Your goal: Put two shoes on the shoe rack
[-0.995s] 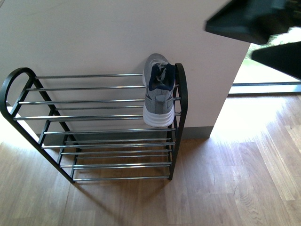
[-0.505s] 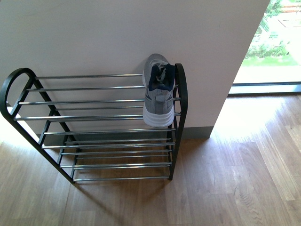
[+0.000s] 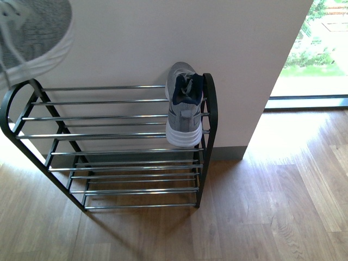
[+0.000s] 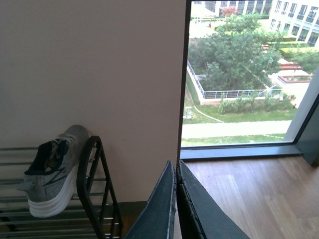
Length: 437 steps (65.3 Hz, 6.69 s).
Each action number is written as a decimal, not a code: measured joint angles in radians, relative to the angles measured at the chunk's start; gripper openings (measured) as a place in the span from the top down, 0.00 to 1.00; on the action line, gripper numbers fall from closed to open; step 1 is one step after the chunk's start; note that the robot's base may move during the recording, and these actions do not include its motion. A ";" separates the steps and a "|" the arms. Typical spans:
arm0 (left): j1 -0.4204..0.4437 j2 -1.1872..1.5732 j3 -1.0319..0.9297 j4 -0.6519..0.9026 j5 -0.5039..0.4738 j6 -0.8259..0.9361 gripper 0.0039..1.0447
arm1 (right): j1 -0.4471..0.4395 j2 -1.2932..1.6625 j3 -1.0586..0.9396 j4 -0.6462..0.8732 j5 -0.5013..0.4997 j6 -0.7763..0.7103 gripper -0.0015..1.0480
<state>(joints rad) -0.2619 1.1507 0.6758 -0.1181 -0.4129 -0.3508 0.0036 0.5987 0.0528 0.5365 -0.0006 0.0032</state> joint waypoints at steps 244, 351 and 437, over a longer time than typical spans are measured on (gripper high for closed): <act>0.258 -0.941 -0.663 0.331 0.414 0.342 0.99 | -0.002 -0.594 -0.034 -0.537 0.004 0.000 0.09; 0.261 -1.134 -0.662 0.118 0.413 0.344 0.09 | -0.002 -0.595 -0.034 -0.537 0.004 0.000 0.09; 0.261 -1.135 -0.662 0.117 0.413 0.346 0.09 | -0.003 -0.596 -0.034 -0.537 0.001 0.000 0.09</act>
<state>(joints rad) -0.0006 0.0162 0.0135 -0.0006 -0.0002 -0.0044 0.0006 0.0029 0.0193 -0.0010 0.0002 0.0029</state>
